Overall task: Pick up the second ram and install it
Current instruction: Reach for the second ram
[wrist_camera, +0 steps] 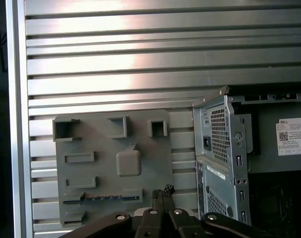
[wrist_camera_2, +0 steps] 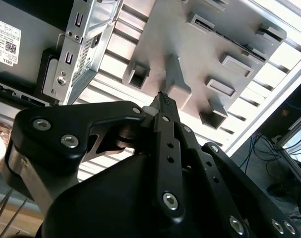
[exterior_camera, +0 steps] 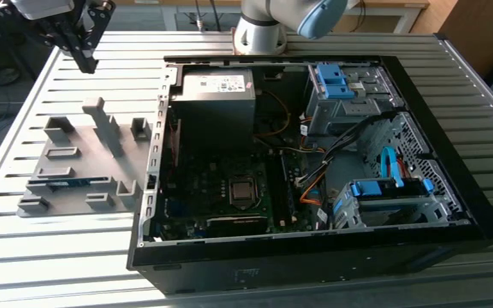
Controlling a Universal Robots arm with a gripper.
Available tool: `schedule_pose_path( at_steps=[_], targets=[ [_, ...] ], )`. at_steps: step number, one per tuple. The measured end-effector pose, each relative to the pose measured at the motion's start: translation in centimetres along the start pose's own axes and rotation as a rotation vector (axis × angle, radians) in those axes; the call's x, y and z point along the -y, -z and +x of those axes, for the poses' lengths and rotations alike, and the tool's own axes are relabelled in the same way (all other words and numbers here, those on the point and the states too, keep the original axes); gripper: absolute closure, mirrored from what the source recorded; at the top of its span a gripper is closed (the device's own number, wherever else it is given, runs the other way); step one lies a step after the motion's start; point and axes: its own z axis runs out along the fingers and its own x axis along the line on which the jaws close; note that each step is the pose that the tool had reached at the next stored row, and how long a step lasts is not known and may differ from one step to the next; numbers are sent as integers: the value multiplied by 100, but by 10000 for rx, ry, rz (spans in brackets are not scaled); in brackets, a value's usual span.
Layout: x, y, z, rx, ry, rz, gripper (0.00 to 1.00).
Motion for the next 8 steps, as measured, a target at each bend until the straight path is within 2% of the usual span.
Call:
schedule_pose_path(
  at_steps=[8],
  targets=[
    [5,2,63,-1,-1,0,89]
  ],
)
